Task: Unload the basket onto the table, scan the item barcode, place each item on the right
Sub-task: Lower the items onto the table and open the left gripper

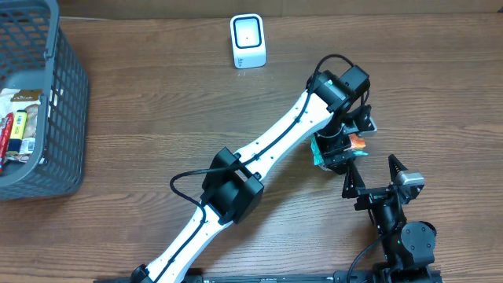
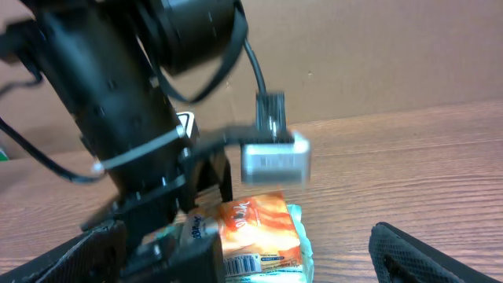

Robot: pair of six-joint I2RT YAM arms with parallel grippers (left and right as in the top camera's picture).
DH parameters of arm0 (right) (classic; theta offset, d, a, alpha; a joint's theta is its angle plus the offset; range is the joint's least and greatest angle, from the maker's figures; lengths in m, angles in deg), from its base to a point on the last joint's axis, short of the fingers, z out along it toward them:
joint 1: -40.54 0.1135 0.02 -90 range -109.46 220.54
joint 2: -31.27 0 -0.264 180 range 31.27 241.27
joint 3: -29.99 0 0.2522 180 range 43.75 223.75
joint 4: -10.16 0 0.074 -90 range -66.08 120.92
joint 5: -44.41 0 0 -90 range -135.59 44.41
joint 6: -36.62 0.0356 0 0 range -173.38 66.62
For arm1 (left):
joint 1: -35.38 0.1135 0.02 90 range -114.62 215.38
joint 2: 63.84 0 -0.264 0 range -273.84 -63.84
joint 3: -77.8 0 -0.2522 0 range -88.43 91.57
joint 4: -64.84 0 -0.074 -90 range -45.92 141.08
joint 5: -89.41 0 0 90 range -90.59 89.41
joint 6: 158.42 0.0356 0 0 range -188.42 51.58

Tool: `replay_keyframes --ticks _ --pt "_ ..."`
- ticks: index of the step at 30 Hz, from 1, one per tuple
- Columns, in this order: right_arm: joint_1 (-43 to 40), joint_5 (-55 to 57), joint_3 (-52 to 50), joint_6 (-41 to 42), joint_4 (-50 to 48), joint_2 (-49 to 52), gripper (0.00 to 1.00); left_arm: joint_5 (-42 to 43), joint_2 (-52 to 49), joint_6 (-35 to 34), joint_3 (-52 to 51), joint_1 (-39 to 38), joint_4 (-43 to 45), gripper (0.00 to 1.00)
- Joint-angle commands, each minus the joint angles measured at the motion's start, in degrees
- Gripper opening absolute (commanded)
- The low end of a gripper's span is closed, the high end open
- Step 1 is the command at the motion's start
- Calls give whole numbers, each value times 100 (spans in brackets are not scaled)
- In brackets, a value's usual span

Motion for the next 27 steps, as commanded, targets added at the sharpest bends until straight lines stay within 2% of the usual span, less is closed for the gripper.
replay_keyframes --ticks 1,12,15,20,27 --pt "-28 2 -59 2 -35 -61 100 13 131 0 505 -46 -107 100" --pt "-28 2 -59 2 -35 -61 100 11 131 0 815 -37 -55 100" --pt "-28 2 -59 2 -33 -61 100 11 131 0 815 -37 13 87" --pt "-28 2 -59 2 -35 -61 100 13 131 0 815 -37 59 56" --pt "-28 2 -59 2 -35 -61 100 11 131 0 817 -37 33 50"
